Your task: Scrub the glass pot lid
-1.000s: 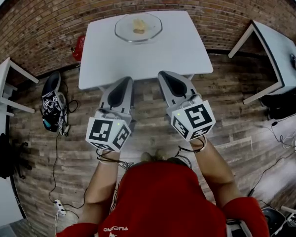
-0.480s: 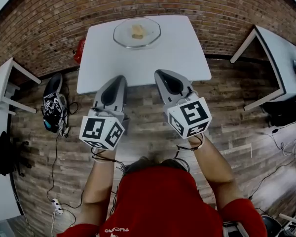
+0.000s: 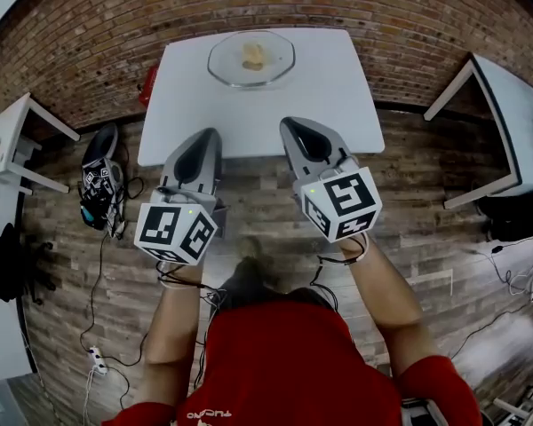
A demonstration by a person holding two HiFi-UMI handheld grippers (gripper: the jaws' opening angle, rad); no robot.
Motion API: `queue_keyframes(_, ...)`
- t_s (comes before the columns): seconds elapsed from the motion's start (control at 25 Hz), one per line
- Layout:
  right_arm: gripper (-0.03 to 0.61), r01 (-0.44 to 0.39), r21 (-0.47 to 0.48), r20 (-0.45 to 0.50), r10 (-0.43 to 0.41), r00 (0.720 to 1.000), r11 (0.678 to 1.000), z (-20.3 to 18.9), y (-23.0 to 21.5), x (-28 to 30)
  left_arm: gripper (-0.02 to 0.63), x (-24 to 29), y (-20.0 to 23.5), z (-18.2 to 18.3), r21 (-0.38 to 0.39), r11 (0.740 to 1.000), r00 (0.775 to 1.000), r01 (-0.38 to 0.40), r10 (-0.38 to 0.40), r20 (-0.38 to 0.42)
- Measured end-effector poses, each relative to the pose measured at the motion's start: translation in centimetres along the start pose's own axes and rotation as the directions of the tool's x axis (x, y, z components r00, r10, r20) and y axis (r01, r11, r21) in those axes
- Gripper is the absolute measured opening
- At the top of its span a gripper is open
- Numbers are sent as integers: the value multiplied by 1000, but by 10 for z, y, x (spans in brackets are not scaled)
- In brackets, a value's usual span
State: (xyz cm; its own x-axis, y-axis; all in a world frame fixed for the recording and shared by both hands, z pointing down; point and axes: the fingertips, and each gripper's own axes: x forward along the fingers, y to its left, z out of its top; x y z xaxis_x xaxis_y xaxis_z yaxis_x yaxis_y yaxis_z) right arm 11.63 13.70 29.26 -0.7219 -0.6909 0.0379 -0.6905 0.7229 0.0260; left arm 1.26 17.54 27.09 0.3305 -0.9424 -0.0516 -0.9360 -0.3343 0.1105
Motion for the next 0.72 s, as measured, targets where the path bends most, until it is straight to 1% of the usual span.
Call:
queue_keyframes(0.2, 29, -1, -14, -1, 1, 1000, 1000, -2, -12, 20, 17, 22, 14, -4, -1, 1000, 1000, 4, -4, 4)
queue_keyframes(0.4, 30, 6, -25, -8, -6, 1000, 1000, -3, -29, 54, 17, 54, 41, -6, -11, 1000, 1000, 14, -14, 11)
queue_keyframes(0.56, 29, 19, -27, -19, -19, 1000, 999, -6, -42, 93, 17, 85, 75, -6, -15, 1000, 1000, 21, -21, 12)
queue_keyframes(0.72, 29, 48, -28, -26, -49, 998, 998, -6, -56, 139, 17, 119, 116, -5, -9, 999, 999, 37, -37, 6)
